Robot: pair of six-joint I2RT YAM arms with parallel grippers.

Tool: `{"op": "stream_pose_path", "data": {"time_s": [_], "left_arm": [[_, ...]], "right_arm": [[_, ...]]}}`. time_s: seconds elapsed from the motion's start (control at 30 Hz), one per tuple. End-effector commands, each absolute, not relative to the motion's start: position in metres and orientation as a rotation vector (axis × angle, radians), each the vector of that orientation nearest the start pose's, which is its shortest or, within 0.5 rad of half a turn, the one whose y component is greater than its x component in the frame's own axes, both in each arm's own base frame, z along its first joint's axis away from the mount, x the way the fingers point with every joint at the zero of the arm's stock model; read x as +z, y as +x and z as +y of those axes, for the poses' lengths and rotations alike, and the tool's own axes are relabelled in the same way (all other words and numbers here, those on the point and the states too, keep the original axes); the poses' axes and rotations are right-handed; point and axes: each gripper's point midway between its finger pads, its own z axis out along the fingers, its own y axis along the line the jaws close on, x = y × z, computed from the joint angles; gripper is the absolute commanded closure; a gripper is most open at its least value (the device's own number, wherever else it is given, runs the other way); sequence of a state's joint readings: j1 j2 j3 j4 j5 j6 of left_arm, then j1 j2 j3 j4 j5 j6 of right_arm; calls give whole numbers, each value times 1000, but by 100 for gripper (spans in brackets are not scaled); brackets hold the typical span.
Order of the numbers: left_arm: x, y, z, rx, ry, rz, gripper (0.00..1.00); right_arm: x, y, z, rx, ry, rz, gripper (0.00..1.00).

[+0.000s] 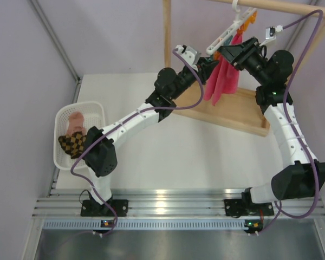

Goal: Clip the socks to the hanger
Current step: Open the clamp at the hanger.

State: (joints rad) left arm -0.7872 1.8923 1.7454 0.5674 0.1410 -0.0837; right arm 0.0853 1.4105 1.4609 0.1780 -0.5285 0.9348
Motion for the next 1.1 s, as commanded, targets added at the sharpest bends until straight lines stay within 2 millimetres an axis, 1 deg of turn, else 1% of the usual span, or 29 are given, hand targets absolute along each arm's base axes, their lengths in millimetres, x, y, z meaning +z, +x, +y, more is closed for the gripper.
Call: {"op": "stream_pose_path", "data": {"time_s": [0.0, 0.1, 0.13, 0.2, 0.23, 0.33, 0.37, 0.4, 0.43, 0.47, 0.5, 0.57, 0.6, 0.63, 0.67, 0.73, 0.77, 0.8, 0.83, 0.87, 0.9, 0.97, 1.0, 1.03, 1.07], "left_arm": [[474, 392, -446, -891, 538, 1005, 100], [474, 391, -448, -895, 544, 1006, 100], [473, 392, -448, -895, 547, 1009, 100], [473, 392, -448, -896, 549, 1010, 100], [473, 391, -448, -896, 547, 1011, 100], [475, 390, -447, -898, 546, 1011, 94], [474, 390, -447, -898, 547, 1016, 86], [478, 389, -444, -897, 542, 1011, 81], [478, 388, -444, -900, 542, 1015, 74], [479, 387, -443, -899, 536, 1017, 62], [481, 386, -440, -899, 535, 1018, 56], [482, 383, -437, -894, 536, 1025, 47], [484, 380, -431, -889, 530, 1029, 39], [486, 378, -428, -885, 531, 1030, 37], [483, 376, -425, -879, 537, 1047, 36], [485, 364, -412, -881, 543, 1063, 33], [478, 363, -407, -881, 552, 1099, 32], [479, 350, -398, -903, 583, 1108, 31], [476, 348, -390, -905, 583, 1136, 31], [462, 346, -385, -907, 593, 1207, 30], [463, 334, -372, -918, 591, 1228, 29], [448, 326, -354, -943, 617, 1316, 28], [434, 313, -340, -955, 643, 1386, 26], [426, 312, -322, -975, 659, 1427, 21], [418, 309, -308, -979, 661, 1467, 20]], "right_arm": [[507, 408, 154, 1174, 54, 1356, 58], [509, 409, 155, 1178, 54, 1353, 68], [509, 409, 155, 1178, 55, 1351, 73], [511, 408, 155, 1183, 50, 1345, 80], [510, 409, 156, 1184, 50, 1347, 89], [509, 410, 156, 1183, 49, 1350, 100], [510, 409, 156, 1185, 45, 1346, 100], [510, 408, 156, 1187, 44, 1345, 100], [510, 409, 156, 1188, 46, 1346, 100], [510, 409, 156, 1189, 48, 1346, 100], [510, 409, 156, 1187, 48, 1347, 100], [509, 411, 155, 1186, 58, 1351, 100], [508, 411, 155, 1184, 60, 1353, 100], [507, 412, 155, 1184, 65, 1357, 100], [508, 412, 154, 1182, 73, 1356, 100], [506, 413, 153, 1180, 79, 1361, 100], [505, 413, 153, 1178, 80, 1364, 100], [505, 414, 152, 1175, 82, 1364, 100], [505, 415, 151, 1169, 85, 1366, 100], [502, 417, 150, 1167, 93, 1373, 100], [504, 416, 149, 1165, 92, 1369, 100], [502, 417, 148, 1162, 91, 1371, 100], [502, 417, 147, 1160, 93, 1370, 100], [501, 418, 148, 1158, 90, 1375, 100], [501, 418, 147, 1157, 91, 1375, 100]]}}
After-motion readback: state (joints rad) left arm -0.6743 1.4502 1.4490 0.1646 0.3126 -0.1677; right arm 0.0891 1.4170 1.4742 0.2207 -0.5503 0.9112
